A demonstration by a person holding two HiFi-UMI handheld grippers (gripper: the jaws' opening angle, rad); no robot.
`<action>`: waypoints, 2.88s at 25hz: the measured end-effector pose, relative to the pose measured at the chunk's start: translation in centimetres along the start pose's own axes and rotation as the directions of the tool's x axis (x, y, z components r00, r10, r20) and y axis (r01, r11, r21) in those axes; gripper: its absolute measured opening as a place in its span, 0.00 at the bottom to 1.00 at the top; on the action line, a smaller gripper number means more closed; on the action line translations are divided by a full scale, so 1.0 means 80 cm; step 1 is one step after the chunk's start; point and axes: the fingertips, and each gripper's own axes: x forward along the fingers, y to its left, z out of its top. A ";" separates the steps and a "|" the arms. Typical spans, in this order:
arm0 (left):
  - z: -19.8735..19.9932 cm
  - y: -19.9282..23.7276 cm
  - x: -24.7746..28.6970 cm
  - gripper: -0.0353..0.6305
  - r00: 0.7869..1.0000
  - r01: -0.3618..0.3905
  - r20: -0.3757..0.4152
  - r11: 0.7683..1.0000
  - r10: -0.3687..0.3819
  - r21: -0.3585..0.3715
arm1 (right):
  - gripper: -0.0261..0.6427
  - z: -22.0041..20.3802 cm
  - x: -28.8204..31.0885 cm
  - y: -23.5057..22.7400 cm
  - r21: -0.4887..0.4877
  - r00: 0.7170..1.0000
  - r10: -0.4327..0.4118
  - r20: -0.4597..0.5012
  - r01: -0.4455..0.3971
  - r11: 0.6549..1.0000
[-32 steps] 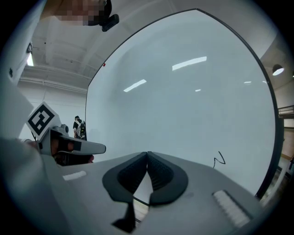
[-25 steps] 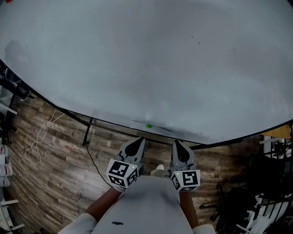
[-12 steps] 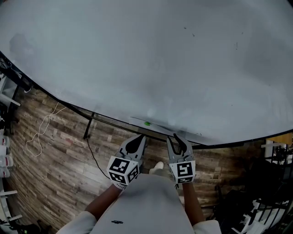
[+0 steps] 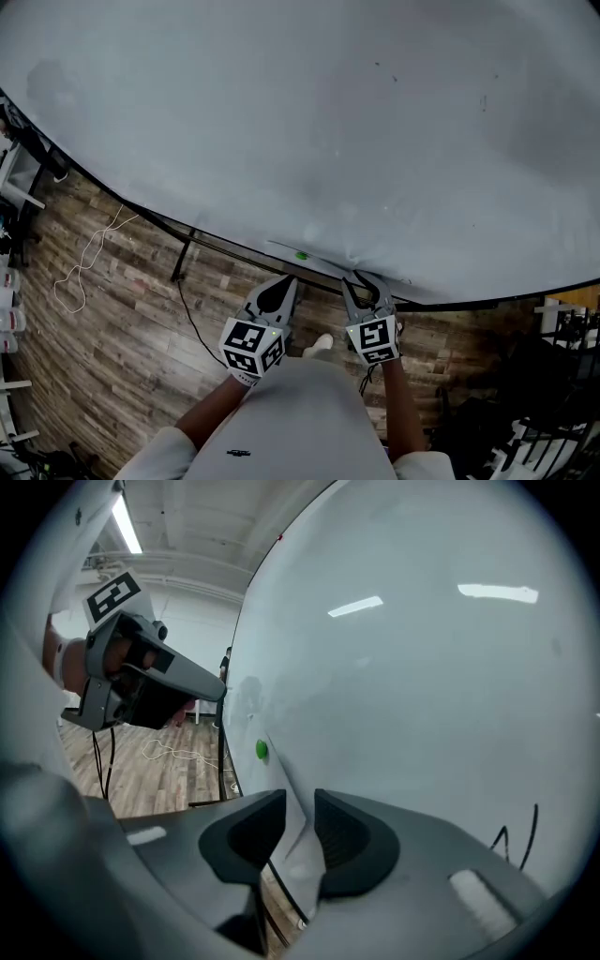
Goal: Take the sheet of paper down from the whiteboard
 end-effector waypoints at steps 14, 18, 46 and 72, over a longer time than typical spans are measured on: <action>-0.005 0.011 0.002 0.06 1.000 -0.012 -0.009 1.000 0.011 -0.006 | 0.06 -0.003 0.015 -0.004 -0.025 0.999 -0.016 -0.034 0.015 1.000; -0.009 0.016 0.008 0.06 1.000 -0.022 -0.016 1.000 0.022 0.000 | 0.06 -0.003 0.013 -0.003 -0.004 0.999 -0.018 -0.034 0.018 1.000; -0.055 0.050 0.088 0.31 0.984 -0.123 -0.130 0.992 0.119 -0.027 | 0.06 0.008 0.012 -0.003 0.084 1.000 -0.022 -0.012 0.023 0.996; -0.050 0.049 0.086 0.24 0.980 -0.141 -0.145 0.990 0.136 -0.029 | 0.06 0.014 0.010 0.007 0.123 1.000 -0.026 -0.002 0.026 0.992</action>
